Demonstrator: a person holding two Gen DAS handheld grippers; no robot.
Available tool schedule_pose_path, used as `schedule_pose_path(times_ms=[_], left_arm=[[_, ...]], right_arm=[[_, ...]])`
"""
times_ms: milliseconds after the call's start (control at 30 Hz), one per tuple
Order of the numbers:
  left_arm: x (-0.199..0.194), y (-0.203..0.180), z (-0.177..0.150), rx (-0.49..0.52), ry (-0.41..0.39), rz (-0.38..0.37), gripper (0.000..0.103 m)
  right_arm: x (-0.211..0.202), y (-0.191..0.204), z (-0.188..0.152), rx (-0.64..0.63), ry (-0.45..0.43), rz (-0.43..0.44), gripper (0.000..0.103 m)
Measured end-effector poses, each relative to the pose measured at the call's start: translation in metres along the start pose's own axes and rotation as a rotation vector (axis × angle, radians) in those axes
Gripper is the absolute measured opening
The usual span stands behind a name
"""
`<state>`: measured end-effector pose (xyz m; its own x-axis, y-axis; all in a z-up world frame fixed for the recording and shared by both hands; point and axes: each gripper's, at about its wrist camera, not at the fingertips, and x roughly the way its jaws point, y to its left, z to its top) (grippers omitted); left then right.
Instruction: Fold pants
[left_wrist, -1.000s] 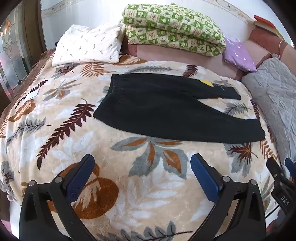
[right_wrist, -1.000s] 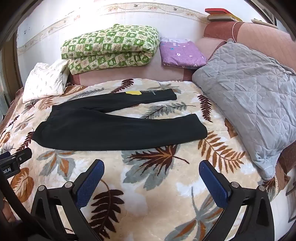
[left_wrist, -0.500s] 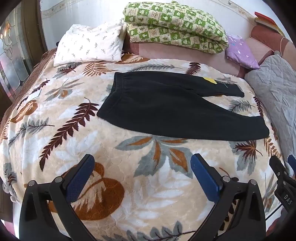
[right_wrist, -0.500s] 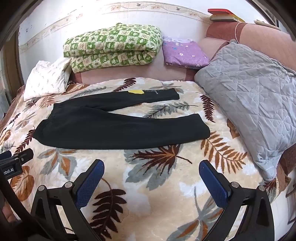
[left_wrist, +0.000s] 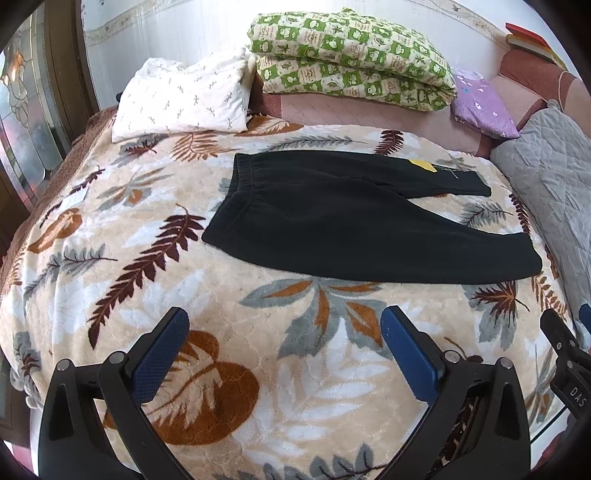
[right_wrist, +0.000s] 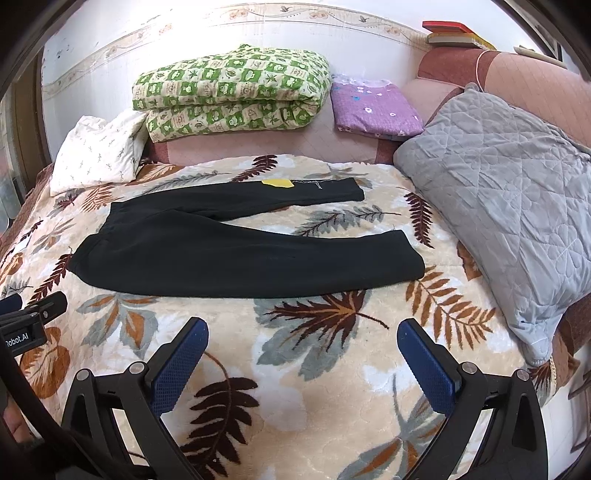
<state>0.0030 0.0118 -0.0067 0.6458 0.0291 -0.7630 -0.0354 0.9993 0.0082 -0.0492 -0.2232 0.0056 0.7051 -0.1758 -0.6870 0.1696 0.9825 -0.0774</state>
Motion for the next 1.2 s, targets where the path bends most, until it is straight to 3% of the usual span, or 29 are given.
schedule_pose_path(times_ms=[767,1200], left_arm=[[-0.015,0.0,0.005,0.028,-0.098,0.022,0.103],[-0.009,0.0,0.005,0.029,-0.073,0.02,0.103]], right_arm=[[-0.005,0.0,0.002,0.003,-0.018,0.008,0.103],[-0.003,0.002,0.002,0.004,-0.014,0.014,0.103]])
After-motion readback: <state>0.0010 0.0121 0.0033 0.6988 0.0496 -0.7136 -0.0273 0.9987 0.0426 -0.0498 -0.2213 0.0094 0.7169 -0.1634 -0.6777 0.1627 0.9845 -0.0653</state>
